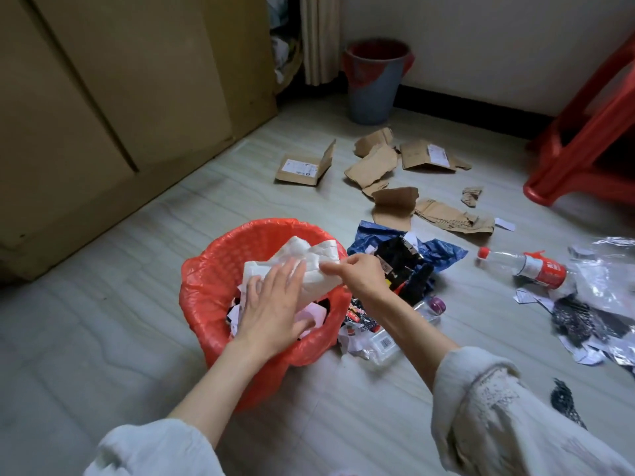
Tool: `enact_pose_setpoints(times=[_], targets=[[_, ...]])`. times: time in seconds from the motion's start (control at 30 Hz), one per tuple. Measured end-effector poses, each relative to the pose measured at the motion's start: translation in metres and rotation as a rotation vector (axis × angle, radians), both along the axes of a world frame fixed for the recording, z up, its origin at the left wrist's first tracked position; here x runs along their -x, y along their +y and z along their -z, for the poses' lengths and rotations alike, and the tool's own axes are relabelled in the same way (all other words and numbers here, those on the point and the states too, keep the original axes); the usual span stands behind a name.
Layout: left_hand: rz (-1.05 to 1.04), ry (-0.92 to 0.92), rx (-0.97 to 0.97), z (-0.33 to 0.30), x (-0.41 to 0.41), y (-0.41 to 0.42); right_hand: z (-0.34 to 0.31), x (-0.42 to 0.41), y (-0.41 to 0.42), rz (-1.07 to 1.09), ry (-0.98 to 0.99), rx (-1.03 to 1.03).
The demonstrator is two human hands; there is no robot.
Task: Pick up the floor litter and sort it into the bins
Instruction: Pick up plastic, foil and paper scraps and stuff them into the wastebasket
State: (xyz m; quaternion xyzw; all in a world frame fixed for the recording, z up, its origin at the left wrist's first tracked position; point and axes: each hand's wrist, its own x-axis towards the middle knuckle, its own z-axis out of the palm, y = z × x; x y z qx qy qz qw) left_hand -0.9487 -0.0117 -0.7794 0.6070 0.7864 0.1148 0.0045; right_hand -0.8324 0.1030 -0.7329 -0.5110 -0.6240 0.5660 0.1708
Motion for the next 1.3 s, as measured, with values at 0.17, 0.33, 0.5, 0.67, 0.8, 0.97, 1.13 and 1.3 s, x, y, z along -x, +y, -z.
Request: enact_pose_setpoints(times=[0.17, 0.33, 0.5, 0.67, 0.8, 0.97, 1.13, 1.3], targets=[[-0.056, -0.083, -0.136, 0.000, 0.009, 0.012, -0.002, 0.005, -0.007, -0.051, 0.041, -0.009], [-0.214, -0.092, 0.112, 0.009, 0.016, 0.011, 0.023, 0.000, -0.007, -0.340, -0.396, -0.516], [-0.372, -0.151, 0.298, 0.025, 0.012, 0.034, 0.045, -0.001, -0.012, -0.450, -0.336, -0.553], [-0.167, -0.125, 0.618, 0.061, 0.012, 0.045, 0.063, 0.000, -0.010, -0.415, -0.281, -0.524], [-0.084, -0.376, 0.837, 0.061, 0.025, 0.051, 0.066, 0.001, -0.009, -0.426, -0.299, -0.542], [-0.075, -0.570, 1.029, 0.073, 0.035, 0.049, 0.065, 0.002, -0.016, -0.353, -0.198, -0.451], [-0.125, -0.512, 1.116, 0.104, 0.032, 0.038, 0.068, -0.002, -0.021, -0.362, -0.182, -0.448], [-0.132, -0.517, 1.163, 0.121, 0.030, 0.029, 0.070, -0.009, -0.030, -0.361, -0.194, -0.403]])
